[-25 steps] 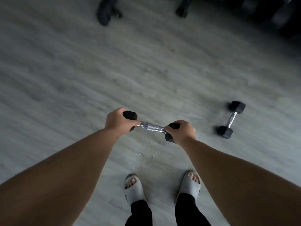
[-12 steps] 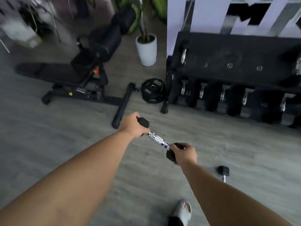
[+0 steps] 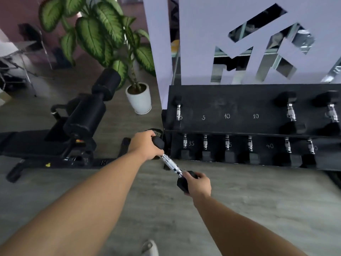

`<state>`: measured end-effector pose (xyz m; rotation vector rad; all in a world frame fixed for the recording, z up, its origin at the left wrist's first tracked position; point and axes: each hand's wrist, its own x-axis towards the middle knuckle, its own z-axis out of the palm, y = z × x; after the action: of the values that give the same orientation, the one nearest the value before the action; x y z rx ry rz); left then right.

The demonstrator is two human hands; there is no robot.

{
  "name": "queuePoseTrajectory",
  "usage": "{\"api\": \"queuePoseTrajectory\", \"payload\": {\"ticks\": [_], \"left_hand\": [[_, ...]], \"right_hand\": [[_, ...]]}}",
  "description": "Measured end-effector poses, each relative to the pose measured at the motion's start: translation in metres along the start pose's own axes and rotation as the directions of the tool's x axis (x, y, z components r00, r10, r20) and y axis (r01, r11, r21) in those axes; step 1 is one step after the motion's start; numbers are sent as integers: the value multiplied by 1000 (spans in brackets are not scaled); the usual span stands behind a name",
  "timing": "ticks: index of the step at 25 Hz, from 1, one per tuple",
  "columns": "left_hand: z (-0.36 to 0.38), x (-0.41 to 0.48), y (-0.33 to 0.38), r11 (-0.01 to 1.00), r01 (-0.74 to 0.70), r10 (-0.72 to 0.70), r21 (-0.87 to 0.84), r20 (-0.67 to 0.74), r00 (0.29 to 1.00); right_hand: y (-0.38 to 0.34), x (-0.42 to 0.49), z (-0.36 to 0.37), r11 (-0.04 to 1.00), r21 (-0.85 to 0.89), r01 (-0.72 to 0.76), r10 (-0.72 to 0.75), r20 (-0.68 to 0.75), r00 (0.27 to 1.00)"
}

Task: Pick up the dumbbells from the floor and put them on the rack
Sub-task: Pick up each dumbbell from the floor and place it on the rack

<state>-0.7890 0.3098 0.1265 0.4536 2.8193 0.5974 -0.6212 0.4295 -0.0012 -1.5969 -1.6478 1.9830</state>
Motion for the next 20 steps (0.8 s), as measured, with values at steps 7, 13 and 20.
{"api": "queuePoseTrajectory", "payload": {"ticks": [7,13,20], "left_hand": [[6,146,62,951,-309,305,30,98,947],[25,247,144,852,-513,485,104,211,849],[56,362,199,798,-561,523,221,210,826]], "right_hand": [[-71,84,31,988,152,-10,37,-180,983],[-120,155,41,942,334,-30,131,-284,950],[-177,269,56,921,386,-51,156,-245,957]]}}
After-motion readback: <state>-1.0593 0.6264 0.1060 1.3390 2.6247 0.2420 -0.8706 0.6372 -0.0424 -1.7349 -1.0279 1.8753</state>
